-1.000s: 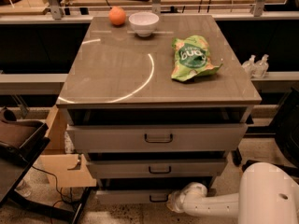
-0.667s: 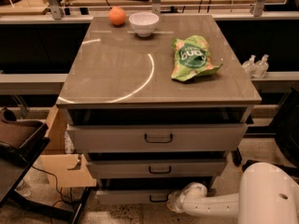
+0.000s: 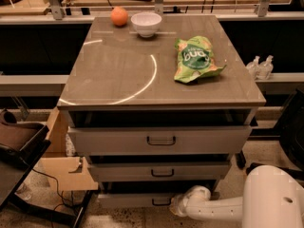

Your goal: Close bottom drawer

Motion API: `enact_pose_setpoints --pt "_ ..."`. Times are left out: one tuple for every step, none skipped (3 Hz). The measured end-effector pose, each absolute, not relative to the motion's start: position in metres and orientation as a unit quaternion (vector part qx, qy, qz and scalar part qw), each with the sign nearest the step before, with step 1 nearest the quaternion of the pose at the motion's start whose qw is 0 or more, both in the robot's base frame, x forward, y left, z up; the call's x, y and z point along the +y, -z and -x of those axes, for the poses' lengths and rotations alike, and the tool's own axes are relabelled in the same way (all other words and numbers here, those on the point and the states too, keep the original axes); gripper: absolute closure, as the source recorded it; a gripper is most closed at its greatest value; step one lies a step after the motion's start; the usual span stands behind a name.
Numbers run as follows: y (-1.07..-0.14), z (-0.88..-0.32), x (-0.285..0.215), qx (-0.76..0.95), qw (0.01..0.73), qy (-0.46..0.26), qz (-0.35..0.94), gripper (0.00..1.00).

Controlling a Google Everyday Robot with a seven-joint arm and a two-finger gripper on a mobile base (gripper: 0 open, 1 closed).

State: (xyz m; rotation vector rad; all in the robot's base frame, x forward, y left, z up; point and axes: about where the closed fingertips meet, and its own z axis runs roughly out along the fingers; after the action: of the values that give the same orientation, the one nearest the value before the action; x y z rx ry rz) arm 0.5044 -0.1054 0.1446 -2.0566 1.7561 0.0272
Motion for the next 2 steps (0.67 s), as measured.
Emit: enact_pose_setpoints --pt "-0.1446 -0.5044 -0.1054 0.634 0.217 -0.01 0.742 1.0" --pt "-0.1445 -0.5044 -0.1054 0.634 0.217 -0.01 0.742 1.0"
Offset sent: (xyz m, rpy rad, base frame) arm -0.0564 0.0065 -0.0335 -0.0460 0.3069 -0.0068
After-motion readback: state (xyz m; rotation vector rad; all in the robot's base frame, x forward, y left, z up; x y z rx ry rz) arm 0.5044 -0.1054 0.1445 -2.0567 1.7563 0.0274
